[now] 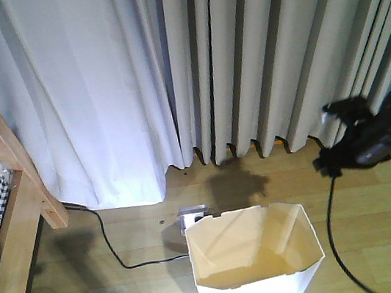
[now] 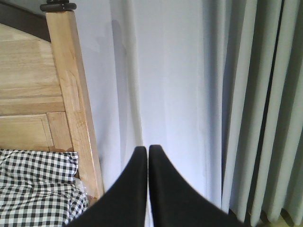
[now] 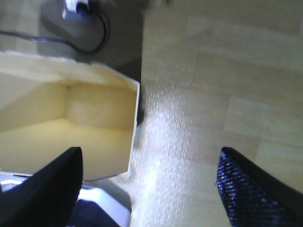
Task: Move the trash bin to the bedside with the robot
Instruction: 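Open the right gripper and lift it away from the bin rim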
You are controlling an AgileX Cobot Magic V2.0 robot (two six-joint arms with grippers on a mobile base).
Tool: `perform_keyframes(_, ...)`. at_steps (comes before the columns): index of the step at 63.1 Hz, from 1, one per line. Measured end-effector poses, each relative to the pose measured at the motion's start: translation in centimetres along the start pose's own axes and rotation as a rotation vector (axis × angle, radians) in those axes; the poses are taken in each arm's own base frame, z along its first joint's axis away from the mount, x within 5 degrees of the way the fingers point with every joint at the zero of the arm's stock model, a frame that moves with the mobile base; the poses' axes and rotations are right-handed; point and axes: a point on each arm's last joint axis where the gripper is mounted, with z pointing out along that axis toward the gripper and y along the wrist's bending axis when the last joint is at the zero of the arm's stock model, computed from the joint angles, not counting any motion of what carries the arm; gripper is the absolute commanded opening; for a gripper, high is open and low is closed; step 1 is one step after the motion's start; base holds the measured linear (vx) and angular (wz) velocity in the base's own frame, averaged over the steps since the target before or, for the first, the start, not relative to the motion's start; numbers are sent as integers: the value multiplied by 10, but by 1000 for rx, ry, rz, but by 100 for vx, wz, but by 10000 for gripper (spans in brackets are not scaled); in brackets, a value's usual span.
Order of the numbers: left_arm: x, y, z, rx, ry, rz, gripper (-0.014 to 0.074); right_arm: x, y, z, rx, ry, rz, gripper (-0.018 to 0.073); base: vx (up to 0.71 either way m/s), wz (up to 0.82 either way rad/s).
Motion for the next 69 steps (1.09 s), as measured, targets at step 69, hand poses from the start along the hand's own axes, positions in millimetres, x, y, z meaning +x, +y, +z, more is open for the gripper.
perform_keyframes(69,0,0,0,0,0,0,-6,138,62,-281,62,-1020,-131,564,0,0)
